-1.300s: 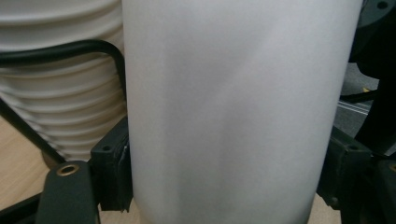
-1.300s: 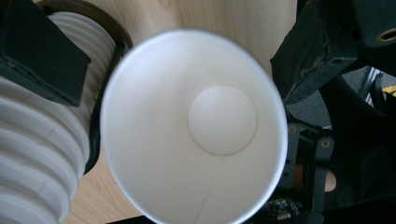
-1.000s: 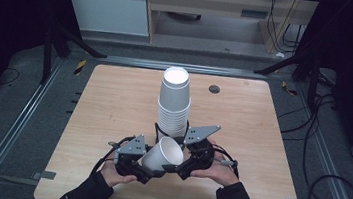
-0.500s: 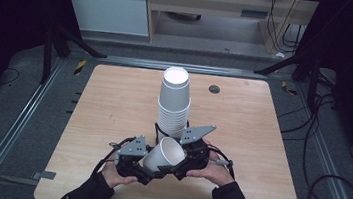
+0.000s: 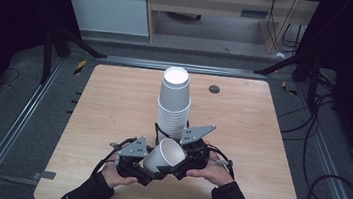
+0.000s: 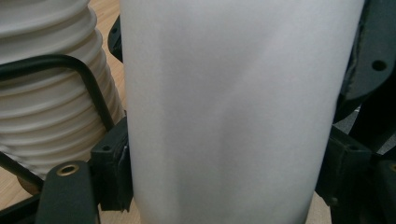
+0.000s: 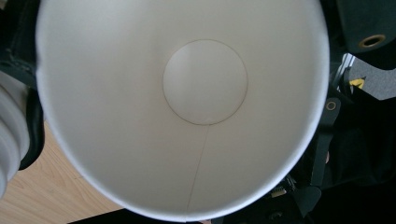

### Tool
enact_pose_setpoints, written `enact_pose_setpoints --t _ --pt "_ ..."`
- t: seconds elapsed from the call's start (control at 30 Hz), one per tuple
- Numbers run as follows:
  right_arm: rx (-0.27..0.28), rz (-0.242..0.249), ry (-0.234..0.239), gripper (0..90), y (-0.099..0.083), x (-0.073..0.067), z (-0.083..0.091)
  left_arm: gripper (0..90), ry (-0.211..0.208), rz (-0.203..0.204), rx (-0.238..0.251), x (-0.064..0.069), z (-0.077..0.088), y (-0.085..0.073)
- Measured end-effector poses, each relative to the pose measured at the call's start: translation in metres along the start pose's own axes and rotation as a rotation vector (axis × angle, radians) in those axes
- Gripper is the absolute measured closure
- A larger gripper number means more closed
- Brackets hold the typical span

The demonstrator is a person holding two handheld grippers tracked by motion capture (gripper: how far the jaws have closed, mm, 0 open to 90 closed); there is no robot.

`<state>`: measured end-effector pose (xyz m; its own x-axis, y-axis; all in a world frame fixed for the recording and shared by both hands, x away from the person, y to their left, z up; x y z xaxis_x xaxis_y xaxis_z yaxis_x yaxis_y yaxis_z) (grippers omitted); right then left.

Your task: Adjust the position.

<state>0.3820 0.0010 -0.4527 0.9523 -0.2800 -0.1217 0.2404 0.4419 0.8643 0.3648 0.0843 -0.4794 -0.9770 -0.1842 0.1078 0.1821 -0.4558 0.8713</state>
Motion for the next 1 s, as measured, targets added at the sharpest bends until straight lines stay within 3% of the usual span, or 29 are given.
enact_pose_setpoints --t 0.37,0.7,0.73,1.0 --pt "0.0 0.008 -0.006 9.6 0.001 -0.001 0.002 20.1 0.001 0.007 0.001 0.0 0.0 0.0" --pt "0.043 0.012 -0.076 9.7 0.011 0.01 0.025 15.5 0.041 0.045 -0.032 -0.009 0.006 -0.007" --pt "0.046 0.011 -0.096 9.7 0.011 0.012 0.03 15.5 0.066 0.06 -0.035 -0.012 0.009 -0.009" --pt "0.055 -0.011 -0.169 9.8 0.01 0.021 0.051 15.0 0.135 0.115 -0.06 -0.024 0.024 -0.022"
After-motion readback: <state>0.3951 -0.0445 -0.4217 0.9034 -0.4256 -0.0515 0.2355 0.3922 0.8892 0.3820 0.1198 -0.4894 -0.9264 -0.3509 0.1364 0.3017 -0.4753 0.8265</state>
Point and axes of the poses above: each handheld gripper's, and its own axes: z roughly backward along the jaws, y roughly out of its top, x roughly to its right, the point moved 8 cm from there along -z, roughly forward along the jaws, and after that the axes turned 7 degrees about -y, right-handed, at the moved point
